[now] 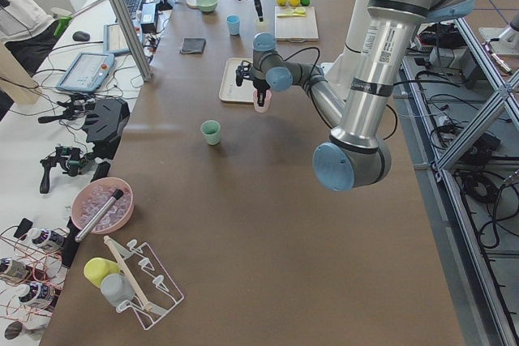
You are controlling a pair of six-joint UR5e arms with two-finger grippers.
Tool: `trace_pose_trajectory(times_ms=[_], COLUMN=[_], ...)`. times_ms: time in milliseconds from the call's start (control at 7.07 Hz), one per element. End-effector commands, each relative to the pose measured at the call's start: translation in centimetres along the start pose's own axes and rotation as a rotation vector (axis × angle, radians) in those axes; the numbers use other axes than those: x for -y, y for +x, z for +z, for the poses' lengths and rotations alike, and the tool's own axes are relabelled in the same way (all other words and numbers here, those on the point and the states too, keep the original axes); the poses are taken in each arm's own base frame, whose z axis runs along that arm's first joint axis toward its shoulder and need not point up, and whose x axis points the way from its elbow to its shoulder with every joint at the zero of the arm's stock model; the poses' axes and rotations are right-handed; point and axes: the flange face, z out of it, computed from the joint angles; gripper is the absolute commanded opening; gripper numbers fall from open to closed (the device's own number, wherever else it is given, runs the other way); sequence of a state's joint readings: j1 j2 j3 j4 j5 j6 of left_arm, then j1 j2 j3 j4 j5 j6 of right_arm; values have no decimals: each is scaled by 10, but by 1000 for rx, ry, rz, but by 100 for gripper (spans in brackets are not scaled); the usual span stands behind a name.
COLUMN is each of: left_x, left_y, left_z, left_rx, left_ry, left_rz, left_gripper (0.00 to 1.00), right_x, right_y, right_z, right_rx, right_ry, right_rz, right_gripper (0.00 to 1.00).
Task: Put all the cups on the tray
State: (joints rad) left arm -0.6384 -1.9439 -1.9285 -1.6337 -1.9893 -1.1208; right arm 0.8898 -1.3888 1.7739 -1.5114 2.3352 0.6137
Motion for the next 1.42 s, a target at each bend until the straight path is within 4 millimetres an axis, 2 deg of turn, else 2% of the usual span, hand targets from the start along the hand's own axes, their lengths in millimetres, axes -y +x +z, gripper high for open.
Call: trace_pose_trajectory(times_ms=[0,142,425,566,708,849,991,1132,1274], left_x=[21,11,11,12,13,13,17,41,56], left_y=[62,81,87,87,85,88,84,52,24], left_z=[13,33,56,59,62,58,37,0,-12], left_rx=[6,-3,-17,-18,-12,-18,-44,-58,-64], left_ry=[-12,-33,-39,-37,-40,-36,-15,21,9], left_rz=[-48,-64,-71,-69,-71,-66,-62,-78,-30], left_gripper=[0,0,0,0,97,98,98,98,98], right_x=[0,0,13,21,30,33,32,37,47], right_y=[-5,-8,-40,-63,-99,-139,-170,-204,-236], right_z=[1,0,-19,-32,-46,-47,-46,-45,-38], right_rx=[2,7,42,61,93,116,126,131,121], right_ry=[-1,-1,30,53,71,70,74,85,97], right_rz=[-6,-10,-9,3,33,65,75,99,118], right_gripper=[0,0,0,0,0,0,0,0,0])
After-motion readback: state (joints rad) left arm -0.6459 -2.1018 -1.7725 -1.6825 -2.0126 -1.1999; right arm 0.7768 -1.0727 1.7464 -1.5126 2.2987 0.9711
